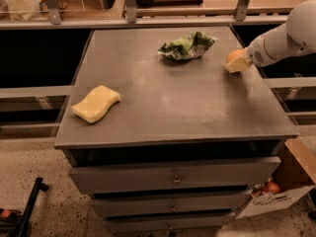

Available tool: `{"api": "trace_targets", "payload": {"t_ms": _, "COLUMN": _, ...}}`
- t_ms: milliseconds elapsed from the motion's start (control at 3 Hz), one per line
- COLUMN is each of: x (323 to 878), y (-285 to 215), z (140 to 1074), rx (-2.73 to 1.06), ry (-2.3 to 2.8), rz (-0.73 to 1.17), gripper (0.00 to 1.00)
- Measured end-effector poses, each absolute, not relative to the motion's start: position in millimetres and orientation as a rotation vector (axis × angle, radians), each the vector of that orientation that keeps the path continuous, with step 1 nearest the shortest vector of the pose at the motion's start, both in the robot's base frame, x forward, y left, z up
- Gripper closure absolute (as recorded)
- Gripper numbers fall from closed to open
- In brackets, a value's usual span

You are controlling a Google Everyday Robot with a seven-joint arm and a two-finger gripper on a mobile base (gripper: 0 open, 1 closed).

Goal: Move orange near sponge

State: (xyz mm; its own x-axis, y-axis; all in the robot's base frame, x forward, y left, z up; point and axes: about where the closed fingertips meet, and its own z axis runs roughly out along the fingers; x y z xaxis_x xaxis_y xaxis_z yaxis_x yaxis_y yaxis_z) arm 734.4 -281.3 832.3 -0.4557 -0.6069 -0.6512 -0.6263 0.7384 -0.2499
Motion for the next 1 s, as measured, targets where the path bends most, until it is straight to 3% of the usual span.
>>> {"api": "trace_targets", "payload": {"t_ms": 667, "x": 713, "y": -270, "z": 874, "rx": -0.924, "ry": 2.144, "rz": 0.216, "gripper": 1.00}}
{"api": "trace_targets", "payload": {"t_ms": 1000, "x": 698, "y": -255, "z": 903, "rx": -0.949, "ry": 2.083, "rz": 0.300, "gripper": 1.00}}
